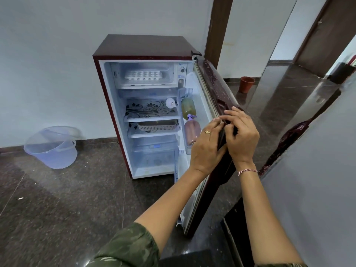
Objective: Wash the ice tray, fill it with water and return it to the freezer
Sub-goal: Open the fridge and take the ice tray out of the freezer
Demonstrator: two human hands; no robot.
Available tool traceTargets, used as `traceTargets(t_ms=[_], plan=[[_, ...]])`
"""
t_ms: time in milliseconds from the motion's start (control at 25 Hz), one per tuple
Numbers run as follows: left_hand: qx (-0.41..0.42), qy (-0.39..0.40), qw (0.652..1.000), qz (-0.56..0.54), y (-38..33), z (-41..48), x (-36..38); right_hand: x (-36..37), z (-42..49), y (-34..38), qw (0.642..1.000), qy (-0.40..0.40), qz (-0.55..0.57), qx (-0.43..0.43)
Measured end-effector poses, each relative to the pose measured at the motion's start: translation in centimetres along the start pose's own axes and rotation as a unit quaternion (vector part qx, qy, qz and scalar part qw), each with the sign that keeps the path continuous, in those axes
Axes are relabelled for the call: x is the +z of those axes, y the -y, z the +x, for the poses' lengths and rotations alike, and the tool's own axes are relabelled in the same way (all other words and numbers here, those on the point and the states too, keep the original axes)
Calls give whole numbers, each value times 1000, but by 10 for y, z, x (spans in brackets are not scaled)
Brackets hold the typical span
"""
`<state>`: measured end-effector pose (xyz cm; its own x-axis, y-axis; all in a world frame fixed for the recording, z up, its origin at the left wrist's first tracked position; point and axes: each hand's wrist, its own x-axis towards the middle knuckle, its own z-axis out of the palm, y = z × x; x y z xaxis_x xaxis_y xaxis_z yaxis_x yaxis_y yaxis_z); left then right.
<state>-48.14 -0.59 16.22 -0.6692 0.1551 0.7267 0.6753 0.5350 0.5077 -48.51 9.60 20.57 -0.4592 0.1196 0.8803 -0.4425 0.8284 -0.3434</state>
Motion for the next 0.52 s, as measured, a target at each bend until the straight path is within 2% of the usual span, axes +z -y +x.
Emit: traceTargets(t_ms=[520], plan=[[72,17,996,45,-10,15,18,-21,7,-35,1000,-3,21,-17]])
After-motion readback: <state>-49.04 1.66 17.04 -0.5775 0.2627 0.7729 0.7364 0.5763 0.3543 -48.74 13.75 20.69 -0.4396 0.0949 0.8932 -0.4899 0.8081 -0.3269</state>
